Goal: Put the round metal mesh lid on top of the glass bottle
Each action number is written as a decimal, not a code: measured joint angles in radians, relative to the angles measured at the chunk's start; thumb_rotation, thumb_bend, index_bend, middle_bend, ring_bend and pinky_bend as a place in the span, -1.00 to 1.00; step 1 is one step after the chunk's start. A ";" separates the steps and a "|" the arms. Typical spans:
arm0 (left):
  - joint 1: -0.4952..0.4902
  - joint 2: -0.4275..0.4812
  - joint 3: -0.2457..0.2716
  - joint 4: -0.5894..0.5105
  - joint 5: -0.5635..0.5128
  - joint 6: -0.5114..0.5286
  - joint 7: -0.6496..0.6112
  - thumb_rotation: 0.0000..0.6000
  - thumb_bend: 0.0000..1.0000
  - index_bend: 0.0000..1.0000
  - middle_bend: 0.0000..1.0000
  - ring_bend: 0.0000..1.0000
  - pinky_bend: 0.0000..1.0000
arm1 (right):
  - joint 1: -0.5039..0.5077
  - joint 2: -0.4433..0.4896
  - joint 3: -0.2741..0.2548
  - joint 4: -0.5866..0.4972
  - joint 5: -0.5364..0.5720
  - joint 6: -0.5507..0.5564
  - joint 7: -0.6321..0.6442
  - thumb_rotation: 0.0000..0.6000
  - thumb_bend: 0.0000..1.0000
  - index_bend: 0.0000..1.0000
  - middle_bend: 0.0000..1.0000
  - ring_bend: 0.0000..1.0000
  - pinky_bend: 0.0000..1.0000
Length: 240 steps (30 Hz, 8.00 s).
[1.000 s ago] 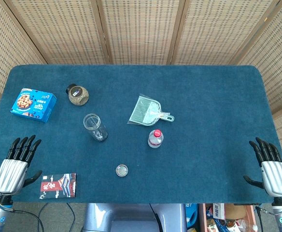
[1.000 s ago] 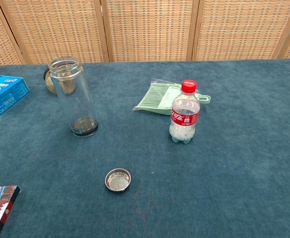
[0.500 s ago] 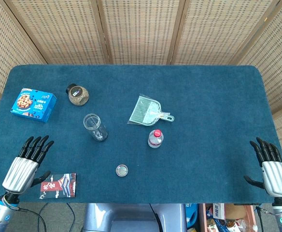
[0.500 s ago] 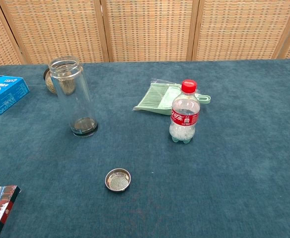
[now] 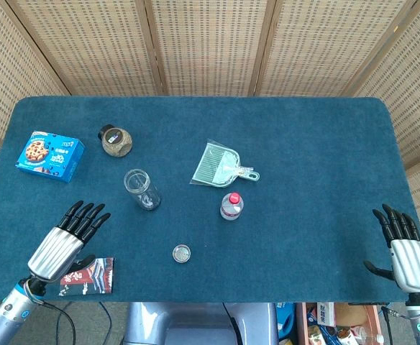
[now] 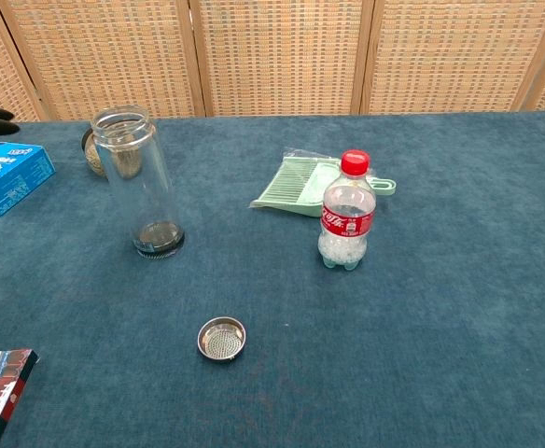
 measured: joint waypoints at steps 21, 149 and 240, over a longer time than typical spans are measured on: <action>-0.115 -0.075 -0.001 -0.022 -0.041 -0.192 0.050 1.00 -0.54 -0.50 -1.00 -1.00 -1.00 | 0.004 -0.001 0.003 0.010 0.013 -0.014 0.012 1.00 -0.90 -0.83 -1.00 -1.00 -1.00; -0.385 -0.619 -0.076 0.139 -0.640 -0.340 0.546 1.00 -0.25 0.29 -1.00 -1.00 -1.00 | 0.010 0.032 0.032 0.082 0.101 -0.101 0.237 1.00 -0.90 -0.83 -1.00 -1.00 -1.00; -0.487 0.045 -0.381 -0.293 -0.918 -0.257 0.440 1.00 -0.19 0.36 -1.00 -1.00 -1.00 | 0.015 0.027 0.035 0.069 0.122 -0.118 0.194 1.00 -0.90 -0.83 -1.00 -1.00 -1.00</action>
